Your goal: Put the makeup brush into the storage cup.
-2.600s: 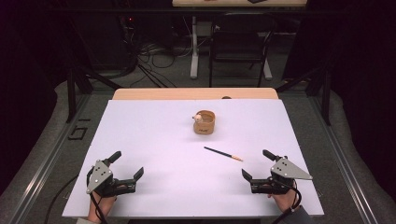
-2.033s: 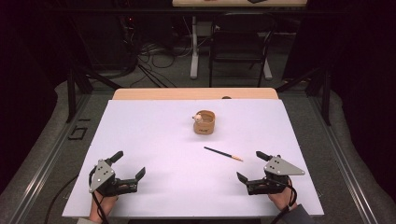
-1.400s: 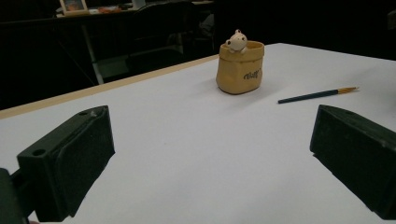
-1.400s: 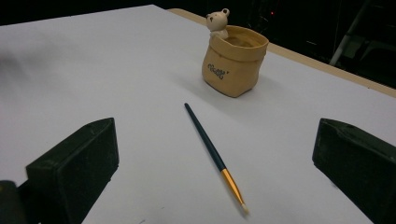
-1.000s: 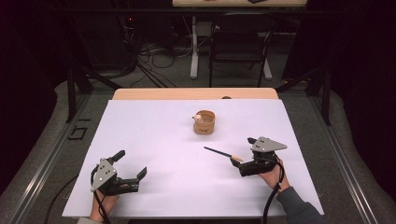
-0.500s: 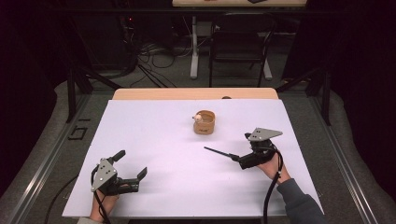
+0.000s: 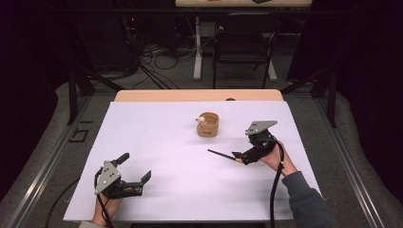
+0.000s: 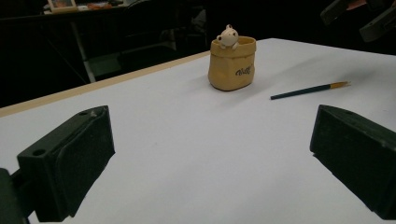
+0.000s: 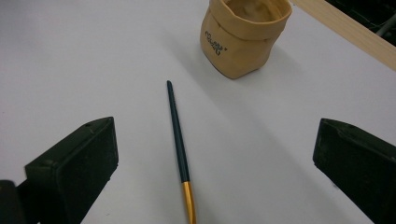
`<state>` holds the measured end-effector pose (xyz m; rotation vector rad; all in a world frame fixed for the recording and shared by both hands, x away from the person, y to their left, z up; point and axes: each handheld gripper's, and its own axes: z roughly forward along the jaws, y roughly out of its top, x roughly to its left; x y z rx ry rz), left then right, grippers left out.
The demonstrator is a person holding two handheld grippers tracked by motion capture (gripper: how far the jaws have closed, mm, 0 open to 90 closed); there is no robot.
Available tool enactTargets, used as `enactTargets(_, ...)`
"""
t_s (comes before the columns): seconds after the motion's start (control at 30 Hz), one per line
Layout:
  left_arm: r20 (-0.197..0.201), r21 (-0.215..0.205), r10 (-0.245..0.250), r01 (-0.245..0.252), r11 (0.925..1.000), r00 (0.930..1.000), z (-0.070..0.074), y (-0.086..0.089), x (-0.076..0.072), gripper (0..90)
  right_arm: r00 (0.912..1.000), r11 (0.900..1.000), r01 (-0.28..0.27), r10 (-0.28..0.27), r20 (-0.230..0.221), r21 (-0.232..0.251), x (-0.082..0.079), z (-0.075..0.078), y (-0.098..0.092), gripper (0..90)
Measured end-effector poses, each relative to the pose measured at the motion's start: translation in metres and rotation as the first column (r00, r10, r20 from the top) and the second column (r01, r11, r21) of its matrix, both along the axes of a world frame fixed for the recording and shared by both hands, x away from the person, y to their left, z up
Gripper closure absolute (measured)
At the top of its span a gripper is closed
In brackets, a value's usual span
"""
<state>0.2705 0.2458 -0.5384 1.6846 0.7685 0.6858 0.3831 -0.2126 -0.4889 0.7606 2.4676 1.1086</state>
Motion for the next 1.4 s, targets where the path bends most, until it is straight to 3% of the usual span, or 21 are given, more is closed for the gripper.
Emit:
enactTargets(0.13, -0.003, -0.002, 0.006, -0.006, 1.0, 1.0, 0.0, 0.0, 0.0, 0.0, 0.9981, 0.997, -0.045, 0.043, -0.045, -0.063, 0.005, 0.002, 0.007, 0.0)
enactTargets(0.17, -0.002, -0.001, 0.006, -0.006, 1.0, 1.0, 0.0, 0.0, 0.0, 0.0, 0.9954, 0.992, -0.069, 0.061, -0.074, -0.11, 0.007, 0.002, 0.011, 0.0)
enactTargets(0.27, -0.005, -0.003, 0.001, -0.001, 1.0, 1.0, 0.0, 0.0, 0.001, 0.0, 0.9965, 0.993, -0.073, 0.069, -0.048, -0.091, 0.008, -0.004, 0.018, 0.0)
enactTargets(0.3, -0.006, 0.0, 0.0, 0.0, 1.0, 1.0, 0.0, 0.0, 0.001, 0.0, 0.9945, 0.987, -0.085, 0.076, -0.073, -0.139, 0.009, -0.003, 0.02, 0.0)
enactTargets(0.33, -0.006, 0.001, -0.001, 0.001, 1.0, 1.0, 0.0, 0.0, 0.001, 0.0, 0.9944, 0.987, -0.091, 0.083, -0.066, -0.135, 0.01, -0.005, 0.023, 0.0)
enactTargets(0.4, -0.006, 0.001, -0.001, 0.001, 1.0, 1.0, 0.0, 0.0, 0.001, 0.0, 0.9918, 0.977, -0.101, 0.084, -0.096, -0.186, 0.012, -0.005, 0.026, 0.0)
enactTargets(0.53, -0.005, 0.0, 0.0, 0.0, 1.0, 1.0, 0.0, 0.0, 0.0, 0.0, 0.989, 0.967, -0.117, 0.093, -0.115, -0.227, 0.015, -0.011, 0.033, 0.0)
enactTargets(0.67, -0.003, 0.005, -0.004, 0.004, 1.0, 1.0, 0.0, 0.0, 0.001, 0.0, 0.9859, 0.949, -0.135, 0.099, -0.135, -0.285, 0.016, -0.013, 0.037, 0.0)
enactTargets(0.7, -0.004, 0.005, -0.005, 0.005, 1.0, 1.0, 0.0, 0.0, 0.001, 0.0, 0.9881, 0.954, -0.124, 0.093, -0.123, -0.273, 0.016, -0.014, 0.038, 0.8)
enactTargets(0.8, -0.005, 0.007, -0.006, 0.006, 1.0, 1.0, 0.0, 0.0, 0.001, 0.0, 0.9866, 0.949, -0.134, 0.101, -0.128, -0.285, 0.018, -0.014, 0.037, 3.8)
enactTargets(1.07, 0.001, 0.013, -0.004, 0.004, 0.9999, 1.0, 0.0, 0.0, 0.0, 0.0, 0.9795, 0.935, -0.148, 0.094, -0.179, -0.322, 0.02, -0.019, 0.039, 21.5)
enactTargets(1.1, 0.001, 0.013, -0.004, 0.004, 0.9999, 1.0, 0.0, 0.0, 0.0, 0.0, 0.9781, 0.931, -0.148, 0.088, -0.189, -0.333, 0.021, -0.02, 0.039, 27.3)
enactTargets(1.23, 0.001, 0.014, -0.006, 0.006, 0.9999, 1.0, 0.0, 0.0, 0.0, 0.0, 0.9779, 0.932, -0.137, 0.073, -0.196, -0.337, 0.022, -0.022, 0.038, 35.0)
enactTargets(1.27, 0.001, 0.015, -0.007, 0.007, 0.9999, 1.0, 0.0, 0.0, 0.0, 0.0, 0.9718, 0.92, -0.143, 0.062, -0.228, -0.364, 0.023, -0.021, 0.038, 42.3)
enactTargets(1.33, 0.0, 0.016, -0.007, 0.007, 0.9998, 1.0, 0.0, 0.0, 0.0, 0.0, 0.9695, 0.919, -0.154, 0.069, -0.235, -0.364, 0.023, -0.023, 0.038, 44.9)
enactTargets(1.37, 0.0, 0.016, -0.007, 0.007, 0.9999, 1.0, 0.0, 0.0, 0.0, 0.0, 0.9726, 0.926, -0.148, 0.073, -0.221, -0.347, 0.023, -0.026, 0.038, 47.3)
enactTargets(1.4, 0.001, 0.017, -0.008, 0.008, 0.9998, 1.0, 0.001, 0.0, 0.0, 0.0, 0.9677, 0.917, -0.159, 0.071, -0.242, -0.365, 0.024, -0.026, 0.038, 50.8)
